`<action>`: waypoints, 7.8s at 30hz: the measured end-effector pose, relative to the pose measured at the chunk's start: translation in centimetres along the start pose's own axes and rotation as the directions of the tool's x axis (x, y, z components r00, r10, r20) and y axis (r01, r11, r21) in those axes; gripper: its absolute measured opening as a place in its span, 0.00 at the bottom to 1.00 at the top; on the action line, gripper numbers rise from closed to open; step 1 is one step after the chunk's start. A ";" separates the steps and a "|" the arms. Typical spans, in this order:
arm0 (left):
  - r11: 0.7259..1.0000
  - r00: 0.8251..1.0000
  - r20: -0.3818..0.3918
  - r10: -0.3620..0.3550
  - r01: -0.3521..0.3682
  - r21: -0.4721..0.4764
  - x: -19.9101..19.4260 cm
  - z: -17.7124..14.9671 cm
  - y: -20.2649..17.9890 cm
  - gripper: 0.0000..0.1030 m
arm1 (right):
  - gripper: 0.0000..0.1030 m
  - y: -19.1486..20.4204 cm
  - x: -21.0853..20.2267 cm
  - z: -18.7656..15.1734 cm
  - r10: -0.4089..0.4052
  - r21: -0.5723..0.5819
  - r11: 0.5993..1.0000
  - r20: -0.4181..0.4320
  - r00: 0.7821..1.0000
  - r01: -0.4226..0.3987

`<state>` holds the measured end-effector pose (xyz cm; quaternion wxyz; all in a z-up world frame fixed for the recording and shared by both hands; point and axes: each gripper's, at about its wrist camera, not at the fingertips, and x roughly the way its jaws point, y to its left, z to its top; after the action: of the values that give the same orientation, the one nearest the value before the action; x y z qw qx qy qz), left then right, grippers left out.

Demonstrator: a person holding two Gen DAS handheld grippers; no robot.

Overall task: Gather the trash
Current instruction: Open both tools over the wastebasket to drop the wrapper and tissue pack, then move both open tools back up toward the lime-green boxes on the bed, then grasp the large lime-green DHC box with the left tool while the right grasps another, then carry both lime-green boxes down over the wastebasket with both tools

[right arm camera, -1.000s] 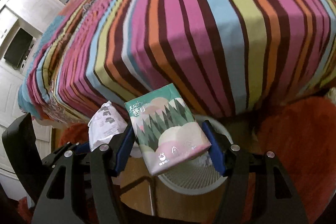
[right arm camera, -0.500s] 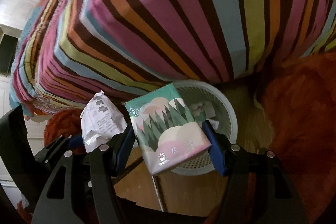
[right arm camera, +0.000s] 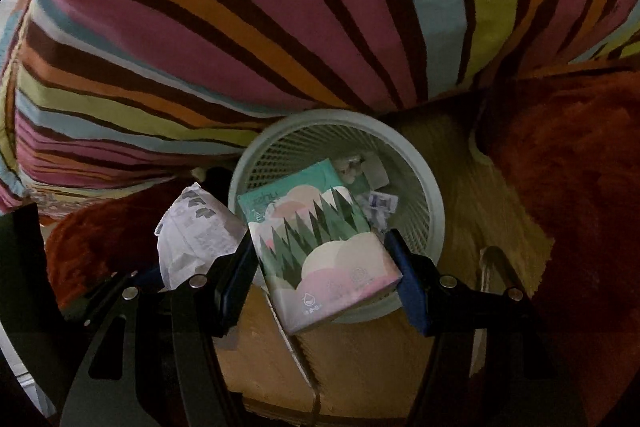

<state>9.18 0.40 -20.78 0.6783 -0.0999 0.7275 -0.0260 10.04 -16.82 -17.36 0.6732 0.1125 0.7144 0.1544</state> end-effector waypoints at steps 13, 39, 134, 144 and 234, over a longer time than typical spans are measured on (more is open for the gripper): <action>0.998 0.987 -0.156 0.031 -0.040 -0.056 3.5 0.3 1.3 0.81 | 0.81 0.2 3.7 0.7 -0.075 -0.013 0.997 -0.113 0.991 0.074; 0.998 1.000 -0.012 -0.025 0.024 -0.056 0.1 -0.9 1.1 0.83 | 0.92 -1.5 1.2 0.2 0.021 0.079 0.997 -0.016 1.000 -0.020; 0.944 0.782 0.616 0.091 0.131 -0.304 -24.2 39.8 5.1 0.93 | 0.93 3.9 -17.6 32.5 -0.084 -0.117 0.964 0.716 0.693 0.239; 0.921 0.810 0.567 0.150 0.094 -0.378 -23.5 43.2 5.4 0.93 | 0.93 6.6 -15.9 35.5 -0.127 -0.089 0.961 0.699 0.703 0.263; 0.996 0.928 0.368 0.050 -0.071 0.045 -9.4 -4.3 0.9 0.60 | 0.53 1.1 -7.3 -3.3 0.130 -0.171 0.981 0.256 0.958 -0.088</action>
<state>5.41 2.58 -11.40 0.8053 -0.0612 0.5897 -0.0069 7.25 -18.73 -10.03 0.7602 0.1180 0.5957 0.2309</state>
